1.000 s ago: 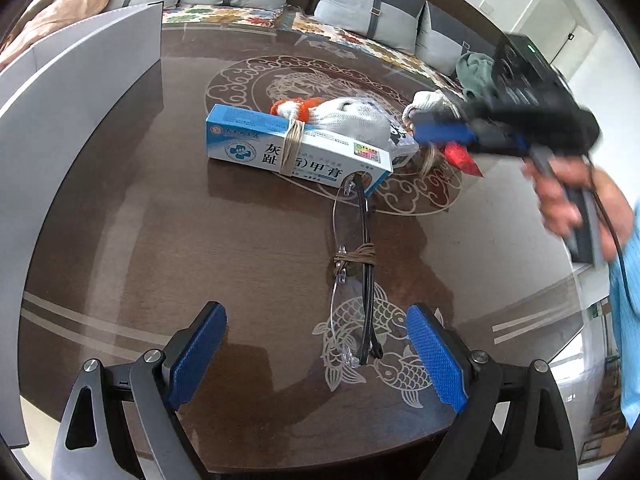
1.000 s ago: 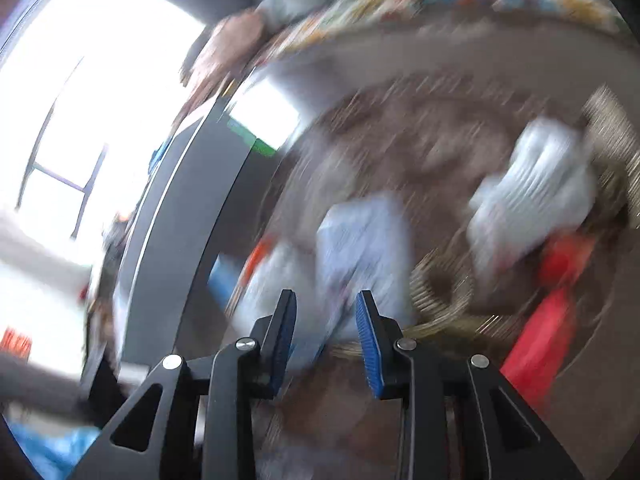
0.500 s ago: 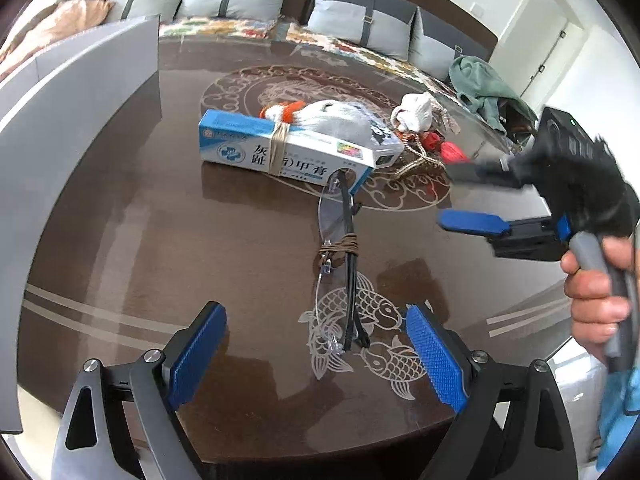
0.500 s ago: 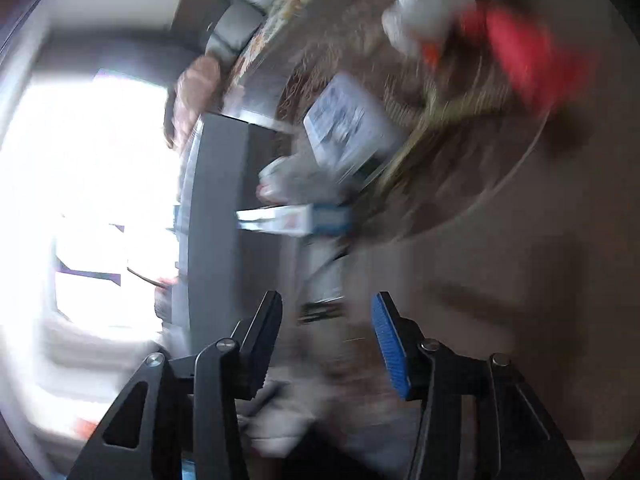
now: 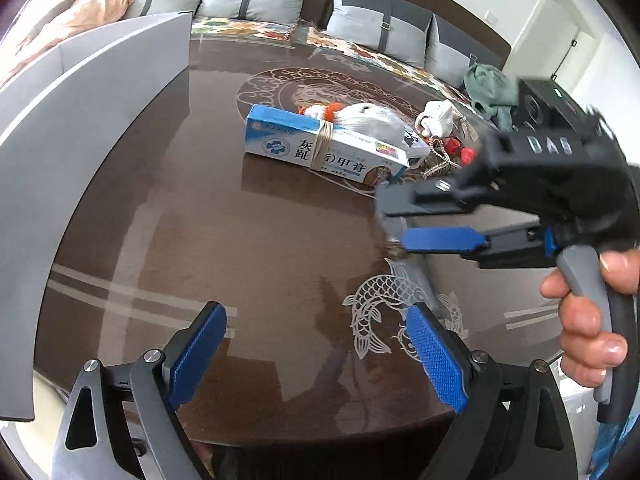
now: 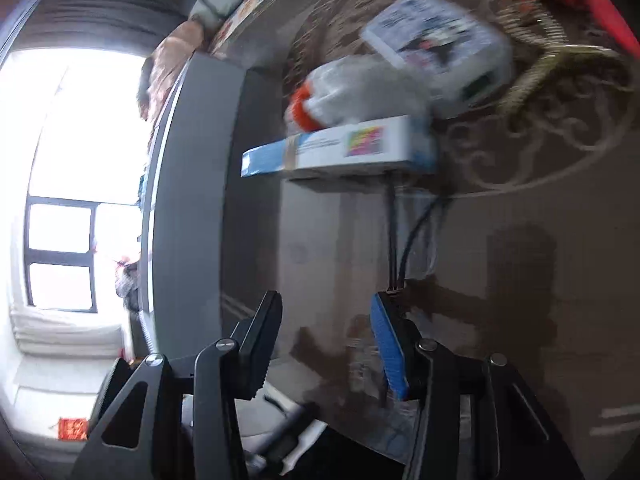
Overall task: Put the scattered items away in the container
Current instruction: 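Move the right tool toward the red candy packet beside the basket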
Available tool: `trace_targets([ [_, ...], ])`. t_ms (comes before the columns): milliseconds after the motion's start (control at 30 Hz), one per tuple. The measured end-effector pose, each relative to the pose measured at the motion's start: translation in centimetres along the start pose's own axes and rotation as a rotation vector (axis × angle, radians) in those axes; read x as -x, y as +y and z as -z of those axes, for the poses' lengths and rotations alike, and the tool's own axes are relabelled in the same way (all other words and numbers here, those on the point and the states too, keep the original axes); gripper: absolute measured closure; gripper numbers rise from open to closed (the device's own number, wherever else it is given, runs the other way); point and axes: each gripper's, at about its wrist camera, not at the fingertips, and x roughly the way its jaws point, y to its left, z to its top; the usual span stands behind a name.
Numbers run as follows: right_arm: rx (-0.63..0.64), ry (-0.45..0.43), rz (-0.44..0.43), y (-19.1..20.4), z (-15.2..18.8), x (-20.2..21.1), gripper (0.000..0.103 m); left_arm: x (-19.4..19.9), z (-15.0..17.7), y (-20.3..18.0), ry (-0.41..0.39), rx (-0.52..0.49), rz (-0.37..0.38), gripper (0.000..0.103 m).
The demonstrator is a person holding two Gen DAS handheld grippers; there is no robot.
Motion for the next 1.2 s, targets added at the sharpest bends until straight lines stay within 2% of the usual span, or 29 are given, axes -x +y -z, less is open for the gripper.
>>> trace_targets([
  [67, -0.021, -0.033, 0.016, -0.9, 0.2, 1.0, 0.056, -0.1, 0.0, -0.1, 0.003, -0.002, 0.003, 0.011],
  [167, -0.085, -0.112, -0.030, -3.0, 1.1, 2.9, 0.055, -0.1, 0.1, -0.6, 0.001, -0.021, 0.001, 0.011],
  [267, -0.081, -0.172, -0.040, -3.9, 2.1, 4.7, 0.054, -0.3, 0.2, -1.2, 0.008, -0.039, 0.001, 0.011],
  [367, 0.100, -0.265, 0.054, -2.2, 3.0, 7.9, 0.054, -0.5, 0.4, -1.7, 0.021, -0.046, 0.007, 0.011],
  [467, 0.469, -0.371, 0.348, 0.1, 6.4, 9.4, 0.054, -0.7, 0.7, -2.5, 0.028, -0.064, 0.013, 0.011],
  [567, 0.750, -0.384, 0.451, -0.3, 11.1, 10.3, 0.054, -1.0, 0.9, -3.4, 0.039, -0.091, 0.013, 0.011],
  [633, 0.834, -0.374, 0.466, -1.0, 12.7, 9.3, 0.054, -1.1, 0.9, -3.7, 0.043, -0.102, 0.012, 0.011],
  [800, 0.827, -0.395, 0.508, -3.2, 12.0, 8.3, 0.054, -0.8, 1.0, -3.9, 0.042, -0.115, 0.006, 0.011],
  [900, 0.858, -0.344, 0.517, -3.4, 11.4, 6.9, 0.055, -1.0, 1.1, -3.6, 0.053, -0.100, 0.008, 0.011],
  [967, 0.884, -0.299, 0.508, -3.5, 11.0, 6.1, 0.063, -1.1, 1.1, -3.4, 0.060, -0.091, 0.011, 0.011],
  [1000, 0.812, -0.304, 0.463, -4.2, 10.5, 6.5, 0.073, -1.2, 1.1, -3.3, 0.064, -0.087, 0.012, 0.011],
  [1033, 0.740, -0.308, 0.419, -5.0, 10.0, 6.9, 0.089, -1.3, 1.1, -3.3, 0.067, -0.083, 0.013, 0.011],
  [1133, 0.524, -0.317, 0.285, -7.2, 8.5, 8.1, 0.096, -1.3, 1.2, -3.3, 0.067, -0.081, 0.015, 0.011],
  [1200, 0.380, -0.321, 0.196, -8.7, 7.5, 8.9, 0.096, -1.4, 1.2, -3.3, 0.068, -0.081, 0.017, 0.011],
])
